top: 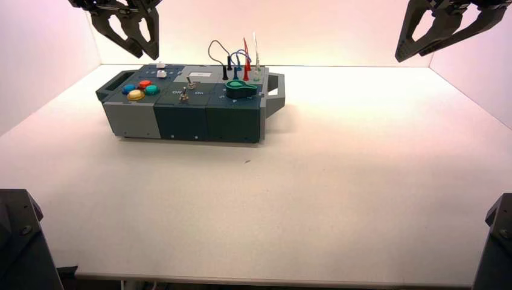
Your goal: Turn the knob to position 5.
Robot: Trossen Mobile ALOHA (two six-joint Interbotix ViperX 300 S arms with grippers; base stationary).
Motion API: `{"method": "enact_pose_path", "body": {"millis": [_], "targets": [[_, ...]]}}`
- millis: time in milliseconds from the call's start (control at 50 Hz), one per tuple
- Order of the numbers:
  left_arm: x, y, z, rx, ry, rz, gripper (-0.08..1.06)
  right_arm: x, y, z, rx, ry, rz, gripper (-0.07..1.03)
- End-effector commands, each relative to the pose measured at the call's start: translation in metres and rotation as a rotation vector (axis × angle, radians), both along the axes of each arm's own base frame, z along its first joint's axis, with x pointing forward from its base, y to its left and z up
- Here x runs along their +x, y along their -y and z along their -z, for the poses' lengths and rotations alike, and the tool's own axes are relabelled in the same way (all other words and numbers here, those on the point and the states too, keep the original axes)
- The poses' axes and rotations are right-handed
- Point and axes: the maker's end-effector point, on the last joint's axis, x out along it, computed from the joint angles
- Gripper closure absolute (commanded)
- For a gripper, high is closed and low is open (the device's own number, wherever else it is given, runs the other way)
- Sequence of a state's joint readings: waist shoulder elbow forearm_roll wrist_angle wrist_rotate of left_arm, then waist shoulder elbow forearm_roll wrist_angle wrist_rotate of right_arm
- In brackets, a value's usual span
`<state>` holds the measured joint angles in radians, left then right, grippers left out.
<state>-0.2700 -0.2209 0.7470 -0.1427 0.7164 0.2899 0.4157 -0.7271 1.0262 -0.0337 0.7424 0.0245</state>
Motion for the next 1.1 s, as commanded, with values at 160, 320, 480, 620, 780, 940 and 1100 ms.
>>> {"method": "enact_pose_path", "body": {"millis": [160,320,480,620,780,940,1100], "targets": [[0.01,0.004,-0.013,-0.01,0.044,0.005,0.48,0.003,-0.002,-0.006,0.011,0.015,-0.002,0.39],[0.01,0.003,-0.014,-0.009,0.045,0.006,0.48,0.003,-0.002,-0.006,0.01,0.014,-0.002,0.39],[0.013,0.004,-0.017,-0.015,0.063,0.004,0.48,0.003,-0.002,-0.006,0.01,0.013,-0.002,0.39],[0.018,0.01,-0.024,-0.033,0.108,0.006,0.49,0.002,-0.004,-0.005,0.01,0.011,-0.008,0.39],[0.025,0.03,-0.037,-0.07,0.139,0.031,0.81,0.003,-0.005,-0.005,0.009,0.011,-0.014,0.39],[0.046,0.053,-0.057,-0.102,0.182,0.055,0.9,0.002,-0.005,-0.004,0.007,0.004,-0.012,0.39],[0.073,0.083,-0.055,-0.118,0.158,0.073,0.9,0.003,-0.005,-0.001,-0.001,-0.011,-0.014,0.39]]}}
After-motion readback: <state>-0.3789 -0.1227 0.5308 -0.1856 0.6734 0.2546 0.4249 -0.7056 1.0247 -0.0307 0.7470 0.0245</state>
